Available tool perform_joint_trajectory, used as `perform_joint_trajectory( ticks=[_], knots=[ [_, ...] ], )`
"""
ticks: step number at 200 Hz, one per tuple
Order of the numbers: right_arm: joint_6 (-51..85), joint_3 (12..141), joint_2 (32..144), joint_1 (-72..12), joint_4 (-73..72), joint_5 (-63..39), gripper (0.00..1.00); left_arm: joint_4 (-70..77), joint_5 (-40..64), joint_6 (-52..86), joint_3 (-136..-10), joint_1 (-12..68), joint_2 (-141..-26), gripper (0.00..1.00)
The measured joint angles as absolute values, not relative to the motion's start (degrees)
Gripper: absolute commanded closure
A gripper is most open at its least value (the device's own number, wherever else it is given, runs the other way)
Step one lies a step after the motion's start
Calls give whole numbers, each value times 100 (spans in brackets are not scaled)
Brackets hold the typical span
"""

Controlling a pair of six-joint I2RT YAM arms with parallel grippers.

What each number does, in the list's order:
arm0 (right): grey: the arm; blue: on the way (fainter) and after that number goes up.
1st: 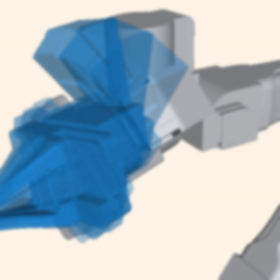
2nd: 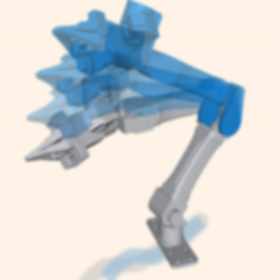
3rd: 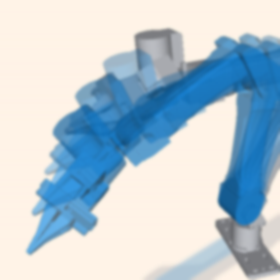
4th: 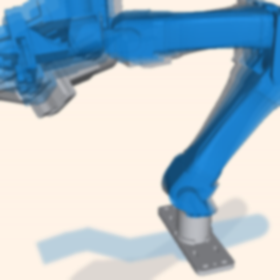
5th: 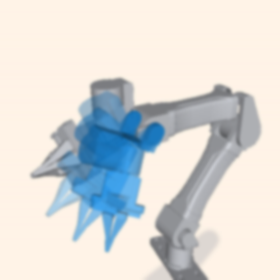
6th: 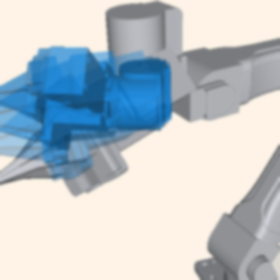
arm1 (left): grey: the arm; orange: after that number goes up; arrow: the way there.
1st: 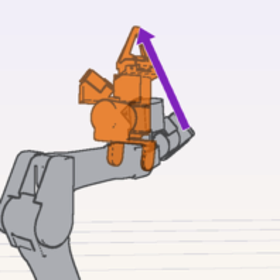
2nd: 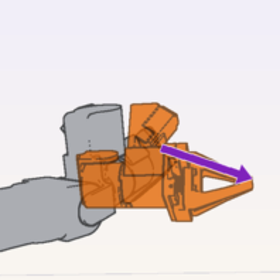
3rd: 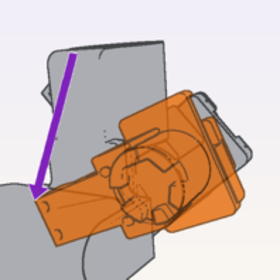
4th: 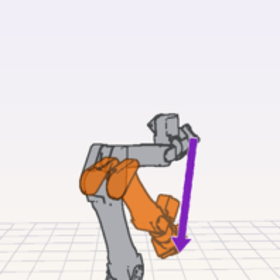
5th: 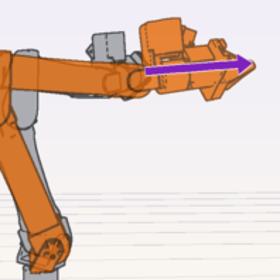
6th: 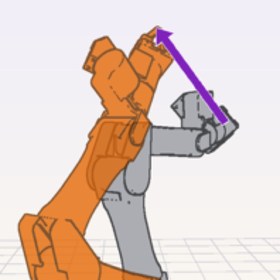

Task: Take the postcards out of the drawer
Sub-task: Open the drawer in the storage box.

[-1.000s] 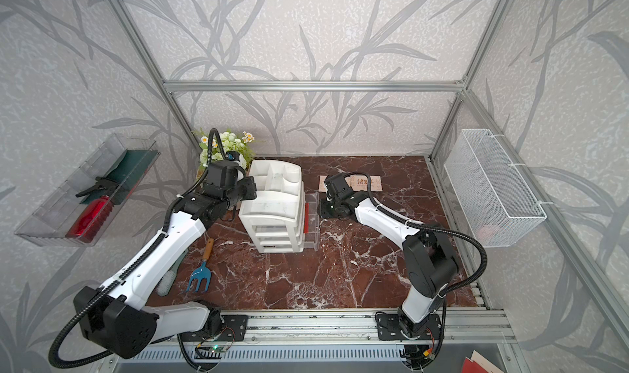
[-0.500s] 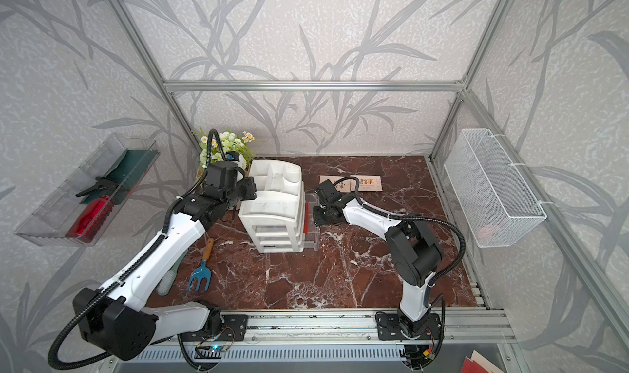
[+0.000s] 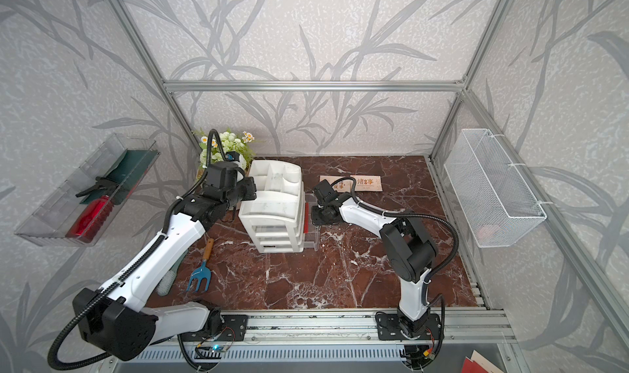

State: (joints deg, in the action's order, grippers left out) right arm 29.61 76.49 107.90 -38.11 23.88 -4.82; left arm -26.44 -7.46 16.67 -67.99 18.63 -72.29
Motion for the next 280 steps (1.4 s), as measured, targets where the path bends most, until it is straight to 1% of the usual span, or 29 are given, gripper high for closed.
perform_joint_trajectory(
  ticks=[22,72,134,220,243,280],
  knots=[
    [2993,7732,10820,-3815,2447,-451,89,-2644,-746,1667,-6799,1863,-7229,100],
    [3000,7896,10877,-3815,2720,-248,92,-2650,-768,1653,-6799,1863,-7227,100],
    [3017,7887,10862,-3741,2867,-45,92,-2652,-768,1647,-6799,1863,-7223,100],
    [3015,7303,10412,-3251,2893,-1,92,-2644,-834,1647,-6788,1865,-7225,100],
    [3011,7229,10357,-3232,2864,-45,89,-2644,-836,1645,-6788,1868,-7225,100],
    [2971,7223,10331,-3216,2858,-71,80,-2644,-845,1629,-6788,1868,-7229,100]
  ],
)
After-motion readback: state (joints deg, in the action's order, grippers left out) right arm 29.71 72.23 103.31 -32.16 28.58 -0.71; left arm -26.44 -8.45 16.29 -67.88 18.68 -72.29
